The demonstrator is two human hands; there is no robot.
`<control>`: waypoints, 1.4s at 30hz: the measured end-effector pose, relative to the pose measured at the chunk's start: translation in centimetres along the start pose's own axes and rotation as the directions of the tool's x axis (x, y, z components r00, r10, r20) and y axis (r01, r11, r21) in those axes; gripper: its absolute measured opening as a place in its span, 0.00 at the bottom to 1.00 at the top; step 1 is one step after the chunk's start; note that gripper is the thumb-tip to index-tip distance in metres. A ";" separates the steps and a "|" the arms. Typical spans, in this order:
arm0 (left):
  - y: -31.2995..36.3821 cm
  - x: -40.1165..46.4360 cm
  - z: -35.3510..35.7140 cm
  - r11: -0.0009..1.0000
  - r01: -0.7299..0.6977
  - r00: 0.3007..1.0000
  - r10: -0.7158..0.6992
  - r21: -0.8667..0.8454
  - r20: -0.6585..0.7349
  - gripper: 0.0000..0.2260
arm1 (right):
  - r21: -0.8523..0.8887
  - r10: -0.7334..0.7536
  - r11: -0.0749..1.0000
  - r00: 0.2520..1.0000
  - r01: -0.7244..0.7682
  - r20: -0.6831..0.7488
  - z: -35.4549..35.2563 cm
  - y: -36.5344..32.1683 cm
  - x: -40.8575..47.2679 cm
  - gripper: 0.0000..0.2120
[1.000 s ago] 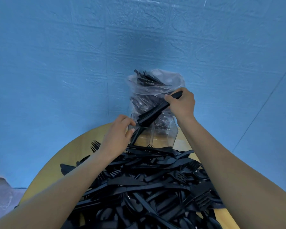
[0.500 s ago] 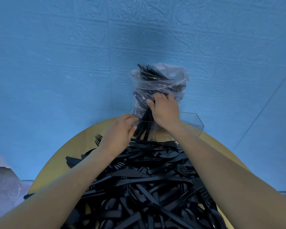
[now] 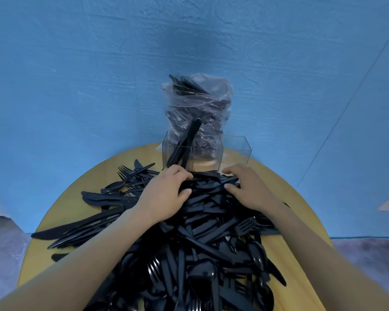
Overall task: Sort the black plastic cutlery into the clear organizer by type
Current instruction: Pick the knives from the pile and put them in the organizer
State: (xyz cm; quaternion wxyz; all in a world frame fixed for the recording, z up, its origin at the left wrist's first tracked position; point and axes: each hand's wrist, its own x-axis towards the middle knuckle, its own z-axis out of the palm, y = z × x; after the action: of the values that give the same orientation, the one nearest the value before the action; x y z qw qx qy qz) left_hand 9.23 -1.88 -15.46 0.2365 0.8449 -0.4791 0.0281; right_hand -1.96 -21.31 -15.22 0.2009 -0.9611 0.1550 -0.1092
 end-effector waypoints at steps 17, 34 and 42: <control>0.0 -0.2 1.0 0.987 0.113 0.992 -0.119 0.118 0.046 0.13 | -0.377 -0.271 0.865 0.941 0.331 0.203 0.1 -0.4 0.5 0.20; 1.6 0.3 -0.3 0.999 -0.041 0.996 0.040 0.008 0.085 0.12 | -0.210 -0.315 0.937 0.933 0.278 -0.172 -1.6 -0.1 0.1 0.06; 2.1 -0.2 -4.0 0.997 -0.048 0.995 0.043 -0.057 -0.092 0.11 | 0.022 -0.012 1.000 0.936 0.021 -0.353 -5.5 -0.7 -1.0 0.06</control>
State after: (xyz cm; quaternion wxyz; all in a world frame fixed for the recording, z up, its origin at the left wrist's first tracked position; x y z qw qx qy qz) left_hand 8.11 -0.89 -11.20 0.2823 0.8242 -0.4875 0.0575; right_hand -4.22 -22.32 -10.11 0.1811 -0.9246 0.1789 -0.2835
